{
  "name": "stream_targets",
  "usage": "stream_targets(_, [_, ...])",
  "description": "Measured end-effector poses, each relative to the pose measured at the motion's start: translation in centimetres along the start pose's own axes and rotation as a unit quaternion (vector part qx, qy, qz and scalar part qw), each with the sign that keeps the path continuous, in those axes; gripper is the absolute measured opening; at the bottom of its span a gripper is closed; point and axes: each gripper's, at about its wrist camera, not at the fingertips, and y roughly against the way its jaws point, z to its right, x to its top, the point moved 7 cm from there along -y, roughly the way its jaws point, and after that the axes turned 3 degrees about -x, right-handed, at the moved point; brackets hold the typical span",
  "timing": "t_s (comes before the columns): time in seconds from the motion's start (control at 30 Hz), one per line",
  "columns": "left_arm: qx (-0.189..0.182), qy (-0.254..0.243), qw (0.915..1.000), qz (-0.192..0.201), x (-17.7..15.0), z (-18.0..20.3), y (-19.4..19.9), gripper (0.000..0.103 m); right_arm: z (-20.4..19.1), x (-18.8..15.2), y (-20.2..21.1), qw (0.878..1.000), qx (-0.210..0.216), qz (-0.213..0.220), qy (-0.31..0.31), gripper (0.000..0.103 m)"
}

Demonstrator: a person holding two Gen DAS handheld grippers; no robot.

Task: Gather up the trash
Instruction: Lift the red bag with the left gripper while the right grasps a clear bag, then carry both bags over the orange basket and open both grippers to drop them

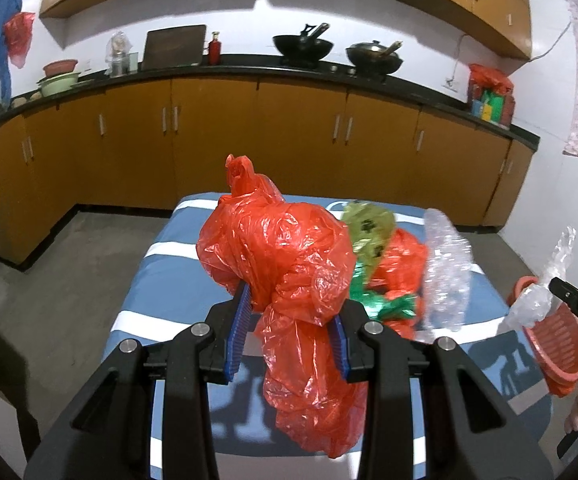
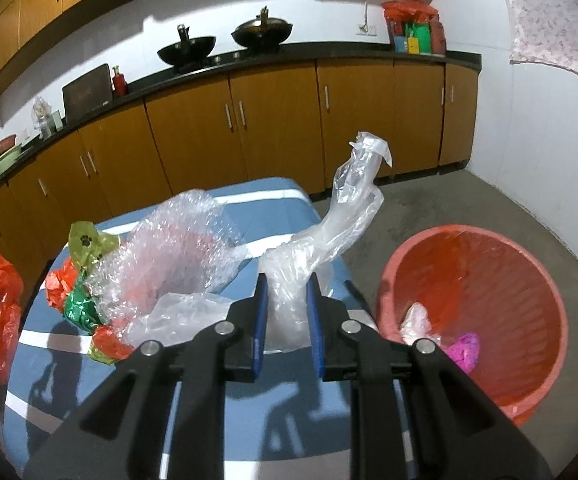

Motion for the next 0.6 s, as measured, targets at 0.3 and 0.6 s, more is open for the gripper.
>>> stream_targets(0.3, [-0.029, -0.008, 0.9995, 0.003, 0.0, 3.0, 0.9, 0.036, 2.6, 0.4, 2.2, 1.000, -0.016, 0.017, -0.006, 0.019])
stream_targets(0.6, [-0.076, -0.017, 0.9970, -0.005, -0.4, 8.4, 0.4, 0.036, 6.3, 0.4, 3.9, 0.998, -0.050, 0.031, -0.005, 0.019])
